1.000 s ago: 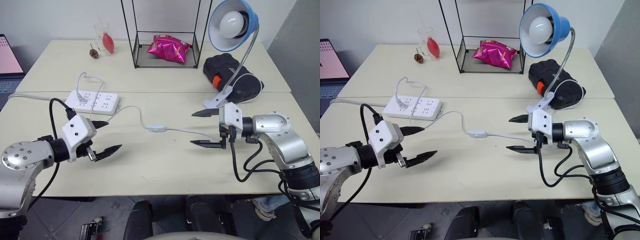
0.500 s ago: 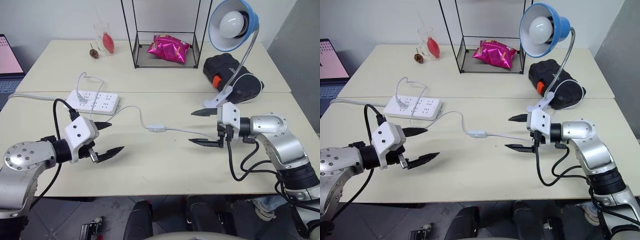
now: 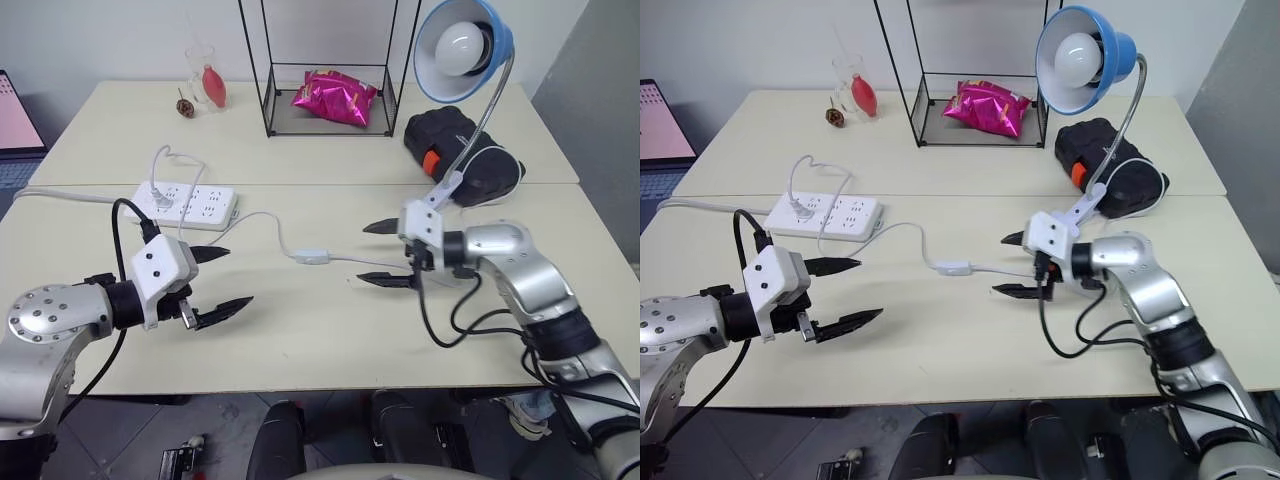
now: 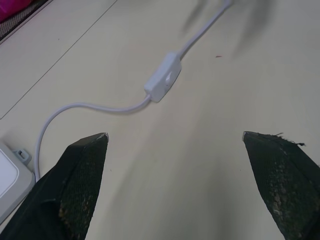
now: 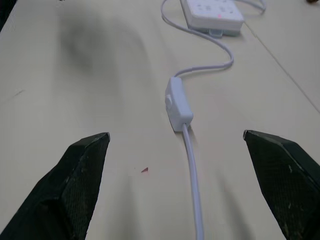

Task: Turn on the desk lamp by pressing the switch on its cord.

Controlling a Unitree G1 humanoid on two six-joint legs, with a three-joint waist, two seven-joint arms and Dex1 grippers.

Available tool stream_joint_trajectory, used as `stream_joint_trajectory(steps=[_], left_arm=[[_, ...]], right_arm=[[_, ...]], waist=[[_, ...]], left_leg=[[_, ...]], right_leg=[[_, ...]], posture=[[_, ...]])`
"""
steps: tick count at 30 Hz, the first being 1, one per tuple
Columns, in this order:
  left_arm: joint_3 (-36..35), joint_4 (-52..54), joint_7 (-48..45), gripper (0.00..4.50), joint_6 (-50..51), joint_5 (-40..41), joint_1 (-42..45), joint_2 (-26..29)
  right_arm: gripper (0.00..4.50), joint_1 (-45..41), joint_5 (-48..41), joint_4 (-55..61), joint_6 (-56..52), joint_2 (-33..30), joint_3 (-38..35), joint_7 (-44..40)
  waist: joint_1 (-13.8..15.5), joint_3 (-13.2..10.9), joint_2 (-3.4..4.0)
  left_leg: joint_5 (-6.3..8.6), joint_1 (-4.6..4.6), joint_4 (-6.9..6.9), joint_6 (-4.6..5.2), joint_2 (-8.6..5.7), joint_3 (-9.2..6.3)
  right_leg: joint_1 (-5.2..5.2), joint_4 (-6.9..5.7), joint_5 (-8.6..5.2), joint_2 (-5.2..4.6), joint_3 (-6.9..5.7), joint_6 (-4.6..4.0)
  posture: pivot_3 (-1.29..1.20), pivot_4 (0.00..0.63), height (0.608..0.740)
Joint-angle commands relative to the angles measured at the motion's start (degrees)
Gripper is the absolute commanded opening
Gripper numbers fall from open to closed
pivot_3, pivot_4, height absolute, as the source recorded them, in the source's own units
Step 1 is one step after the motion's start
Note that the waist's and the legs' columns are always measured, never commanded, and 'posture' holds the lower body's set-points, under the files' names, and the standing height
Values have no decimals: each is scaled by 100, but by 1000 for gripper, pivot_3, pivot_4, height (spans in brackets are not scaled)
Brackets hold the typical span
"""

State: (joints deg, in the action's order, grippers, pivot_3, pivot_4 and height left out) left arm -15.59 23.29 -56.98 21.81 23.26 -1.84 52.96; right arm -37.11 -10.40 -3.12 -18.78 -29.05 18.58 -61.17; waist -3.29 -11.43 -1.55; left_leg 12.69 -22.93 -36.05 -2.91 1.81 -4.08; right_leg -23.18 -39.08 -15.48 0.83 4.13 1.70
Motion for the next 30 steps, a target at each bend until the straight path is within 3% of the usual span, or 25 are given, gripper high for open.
stream_joint_trajectory(steps=[1,9,21,24,30], left_arm=[[-33,5,-44,4491,-90,-34,72,81],[-30,87,-12,4491,-130,-93,-70,26],[-50,115,28,4491,-277,-206,-263,-9],[-52,94,6,4500,-312,-206,-281,-7],[-28,6,-49,4500,-380,-192,-270,-5]], right_arm=[[4500,-409,180,-428,-101,303,236,-67],[4500,-1033,608,-1829,263,1034,495,17],[4500,-1362,840,-2989,803,1560,348,110],[4014,-1394,891,-3149,892,1598,333,92],[2570,-1373,947,-3220,1021,1633,338,82]], waist=[[0,0,0],[0,-1,1],[-3,-1,2],[-1,-1,2],[-2,-1,2]], left_leg=[[0,-1,1,0,0,0],[0,-4,3,0,0,0],[0,-2,3,0,0,-1],[0,-3,3,0,0,-1],[0,-3,3,0,0,-1]], right_leg=[[0,0,0,0,-1,0],[-1,3,2,-1,-1,-10],[-2,0,2,0,-2,-10],[-2,0,3,0,-2,-13],[-2,1,3,0,-2,-12]], posture=[[0,150,740],[0,150,740],[0,150,740],[0,150,740],[0,150,740]])
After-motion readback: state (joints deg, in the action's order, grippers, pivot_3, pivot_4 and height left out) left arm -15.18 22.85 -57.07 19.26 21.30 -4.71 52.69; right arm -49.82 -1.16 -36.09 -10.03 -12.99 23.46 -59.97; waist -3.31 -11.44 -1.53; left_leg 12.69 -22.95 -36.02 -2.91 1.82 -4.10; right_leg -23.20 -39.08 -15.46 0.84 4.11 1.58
